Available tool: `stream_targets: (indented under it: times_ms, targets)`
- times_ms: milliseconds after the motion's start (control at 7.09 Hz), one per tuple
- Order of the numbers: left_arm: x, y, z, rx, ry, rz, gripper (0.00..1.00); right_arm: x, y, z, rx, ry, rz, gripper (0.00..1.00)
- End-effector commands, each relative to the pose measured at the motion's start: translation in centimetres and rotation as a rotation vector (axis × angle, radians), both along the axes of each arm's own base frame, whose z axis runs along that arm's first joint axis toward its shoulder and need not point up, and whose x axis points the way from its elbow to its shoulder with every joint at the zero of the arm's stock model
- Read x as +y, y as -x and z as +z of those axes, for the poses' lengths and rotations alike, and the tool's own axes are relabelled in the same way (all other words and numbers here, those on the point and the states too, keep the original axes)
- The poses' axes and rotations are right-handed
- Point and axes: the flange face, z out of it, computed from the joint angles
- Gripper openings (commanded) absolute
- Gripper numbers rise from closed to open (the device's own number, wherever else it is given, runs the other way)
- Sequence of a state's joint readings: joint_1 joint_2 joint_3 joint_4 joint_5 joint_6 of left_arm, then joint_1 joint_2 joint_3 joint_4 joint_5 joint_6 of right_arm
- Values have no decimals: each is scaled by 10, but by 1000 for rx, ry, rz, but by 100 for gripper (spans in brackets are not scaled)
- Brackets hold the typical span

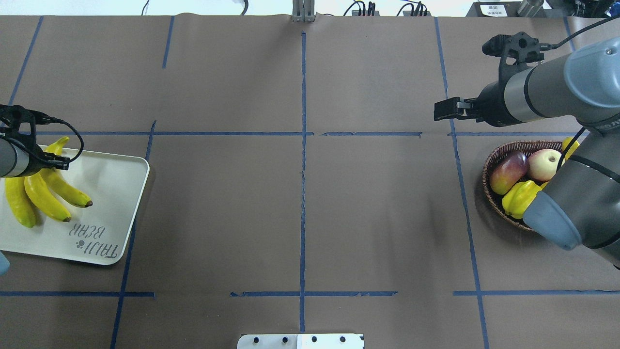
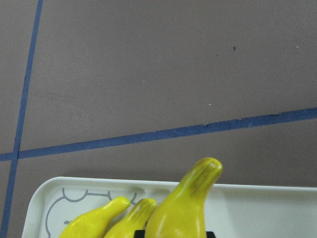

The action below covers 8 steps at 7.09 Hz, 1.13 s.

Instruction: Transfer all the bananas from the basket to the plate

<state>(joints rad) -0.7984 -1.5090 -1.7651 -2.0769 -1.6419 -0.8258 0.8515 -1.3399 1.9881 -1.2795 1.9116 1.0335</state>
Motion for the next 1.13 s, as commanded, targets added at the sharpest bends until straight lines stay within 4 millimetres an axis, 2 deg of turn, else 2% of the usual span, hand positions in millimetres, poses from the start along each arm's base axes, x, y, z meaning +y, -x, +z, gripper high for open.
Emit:
stream_targets:
  times_ms: [0, 141, 282, 423, 705, 846, 987]
  targets:
    - [5, -10, 11, -15, 12, 17, 44, -3, -3, 9, 7, 14, -17, 100]
    - [7, -14, 16, -26, 13, 27, 93, -3, -3, 14, 2, 32, -34, 100]
    - [6, -15, 16, -41, -2, 18, 100, -9, -8, 23, 9, 38, -60, 100]
    - [7, -15, 18, -43, -1, 20, 100, -18, -17, 34, 13, 52, -78, 100]
    - [7, -16, -3, -7, -18, 41, 100, -33, -32, 62, 33, 66, -133, 100]
    - [14, -17, -23, 48, -3, 107, 100, -33, -46, 97, 94, 45, -176, 100]
    - [18, -14, -45, 81, 23, 132, 100, -30, -71, 133, 164, 22, -229, 100]
